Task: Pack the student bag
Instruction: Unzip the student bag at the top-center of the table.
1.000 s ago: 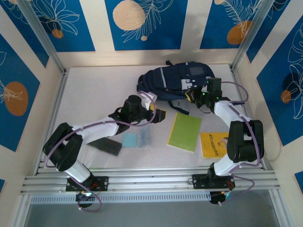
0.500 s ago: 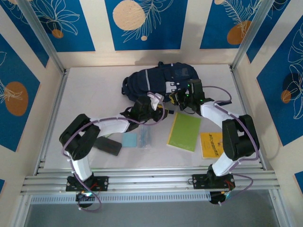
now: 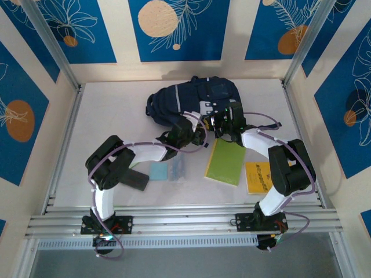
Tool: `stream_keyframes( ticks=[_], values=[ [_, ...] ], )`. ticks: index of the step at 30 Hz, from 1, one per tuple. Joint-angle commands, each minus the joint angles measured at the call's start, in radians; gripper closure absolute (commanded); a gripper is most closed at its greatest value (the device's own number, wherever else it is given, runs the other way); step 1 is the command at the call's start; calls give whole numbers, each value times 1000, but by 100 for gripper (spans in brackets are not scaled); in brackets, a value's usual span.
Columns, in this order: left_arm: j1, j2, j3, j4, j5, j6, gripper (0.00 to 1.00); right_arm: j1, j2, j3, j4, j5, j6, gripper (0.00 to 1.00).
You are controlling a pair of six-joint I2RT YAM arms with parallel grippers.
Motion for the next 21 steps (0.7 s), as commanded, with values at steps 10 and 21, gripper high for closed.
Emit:
stream_keyframes(
  ticks=[10, 21],
  values=[
    [45, 49, -12, -89, -68, 34, 59, -12, -66, 40, 28, -99, -23, 100],
    [70, 162, 156, -229, -222, 19, 84, 9, -64, 40, 76, -123, 16, 100]
  ],
)
